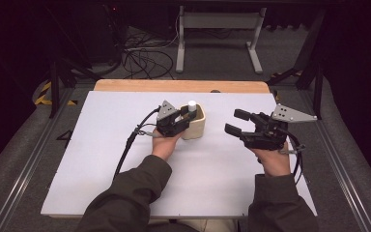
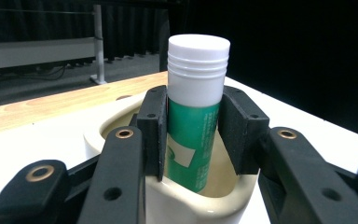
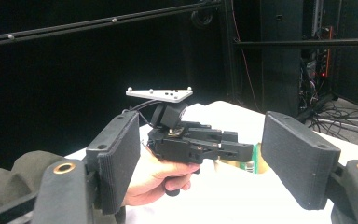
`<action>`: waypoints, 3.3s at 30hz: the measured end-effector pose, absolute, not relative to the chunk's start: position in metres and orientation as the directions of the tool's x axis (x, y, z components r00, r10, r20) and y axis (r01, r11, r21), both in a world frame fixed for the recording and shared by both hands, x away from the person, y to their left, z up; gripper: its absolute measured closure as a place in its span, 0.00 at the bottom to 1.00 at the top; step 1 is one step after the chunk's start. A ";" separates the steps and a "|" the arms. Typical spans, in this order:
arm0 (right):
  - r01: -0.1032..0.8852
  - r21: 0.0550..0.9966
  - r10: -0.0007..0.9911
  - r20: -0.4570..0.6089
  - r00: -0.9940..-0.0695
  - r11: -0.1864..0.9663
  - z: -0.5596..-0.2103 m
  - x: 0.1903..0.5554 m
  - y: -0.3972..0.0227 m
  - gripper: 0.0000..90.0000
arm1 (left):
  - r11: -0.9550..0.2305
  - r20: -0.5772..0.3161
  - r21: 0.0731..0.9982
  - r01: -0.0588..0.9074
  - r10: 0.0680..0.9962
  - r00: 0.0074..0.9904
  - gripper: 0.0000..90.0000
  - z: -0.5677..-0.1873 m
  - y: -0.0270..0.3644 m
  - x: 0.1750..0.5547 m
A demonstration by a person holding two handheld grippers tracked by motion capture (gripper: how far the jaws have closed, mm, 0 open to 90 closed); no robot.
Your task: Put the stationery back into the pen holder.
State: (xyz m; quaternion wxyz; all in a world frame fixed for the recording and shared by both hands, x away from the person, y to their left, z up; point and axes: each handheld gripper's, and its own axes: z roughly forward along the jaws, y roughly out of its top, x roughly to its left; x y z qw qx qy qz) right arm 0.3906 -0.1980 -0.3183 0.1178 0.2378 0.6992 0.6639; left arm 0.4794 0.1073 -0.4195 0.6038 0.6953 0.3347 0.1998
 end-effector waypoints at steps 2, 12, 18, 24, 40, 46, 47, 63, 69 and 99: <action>0.177 0.984 0.489 0.152 -0.859 0.005 -0.318 0.391 -0.198 0.32 | -0.041 -0.135 0.972 0.230 0.705 0.697 0.70 -0.419 0.108 0.480; 0.176 0.984 0.491 0.151 -0.858 0.006 -0.319 0.391 -0.198 0.32 | -0.028 -0.144 0.973 0.227 0.696 0.703 0.69 -0.418 0.110 0.480; 0.177 0.984 0.492 0.151 -0.857 0.005 -0.319 0.391 -0.199 0.33 | -0.014 -0.161 0.972 0.236 0.690 0.705 0.65 -0.415 0.113 0.479; 0.180 0.984 0.492 0.153 -0.857 0.007 -0.319 0.391 -0.198 0.33 | -0.004 -0.177 0.969 0.246 0.684 0.708 0.58 -0.412 0.115 0.478; 0.180 0.984 0.495 0.151 -0.856 0.010 -0.320 0.391 -0.198 0.33 | -0.007 -0.158 0.976 0.215 0.658 0.736 0.40 -0.395 0.124 0.460; 0.180 0.983 0.498 0.149 -0.854 0.016 -0.321 0.390 -0.198 0.33 | -0.011 -0.146 0.980 0.200 0.646 0.749 0.33 -0.387 0.129 0.448; 0.181 0.983 0.498 0.149 -0.854 0.016 -0.321 0.390 -0.198 0.33 | -0.009 -0.145 0.980 0.198 0.645 0.750 0.31 -0.385 0.131 0.446; 0.188 0.982 0.502 0.151 -0.851 0.024 -0.323 0.389 -0.196 0.33 | -0.028 -0.120 0.983 0.179 0.640 0.759 0.23 -0.369 0.148 0.419; 0.191 0.981 0.506 0.151 -0.849 0.027 -0.324 0.389 -0.197 0.33 | -0.046 -0.099 0.985 0.166 0.638 0.763 0.22 -0.365 0.152 0.413; 0.186 0.982 0.517 0.152 -0.843 0.014 -0.323 0.386 -0.201 0.33 | -0.043 -0.071 0.991 0.127 0.632 0.772 0.20 -0.347 0.180 0.385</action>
